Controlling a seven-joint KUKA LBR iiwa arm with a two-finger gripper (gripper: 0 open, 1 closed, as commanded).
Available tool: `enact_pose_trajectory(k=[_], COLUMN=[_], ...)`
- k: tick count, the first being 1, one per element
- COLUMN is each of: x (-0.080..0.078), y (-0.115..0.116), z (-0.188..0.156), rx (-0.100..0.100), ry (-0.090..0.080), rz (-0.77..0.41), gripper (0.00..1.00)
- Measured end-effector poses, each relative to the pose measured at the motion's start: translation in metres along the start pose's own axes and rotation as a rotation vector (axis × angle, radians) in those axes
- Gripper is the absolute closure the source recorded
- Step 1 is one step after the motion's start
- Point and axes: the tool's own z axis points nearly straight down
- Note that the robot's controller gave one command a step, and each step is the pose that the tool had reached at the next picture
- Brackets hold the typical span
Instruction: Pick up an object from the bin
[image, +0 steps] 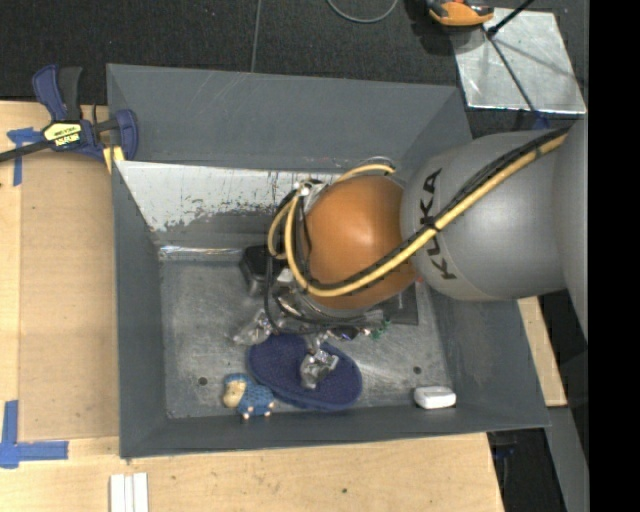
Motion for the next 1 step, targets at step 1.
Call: enact_pose_trajectory(k=[1], x=[-0.0082], y=[0.0046], z=[0.0300], rx=[0.000], ry=[0.007], rz=[-0.257], gripper=[0.00])
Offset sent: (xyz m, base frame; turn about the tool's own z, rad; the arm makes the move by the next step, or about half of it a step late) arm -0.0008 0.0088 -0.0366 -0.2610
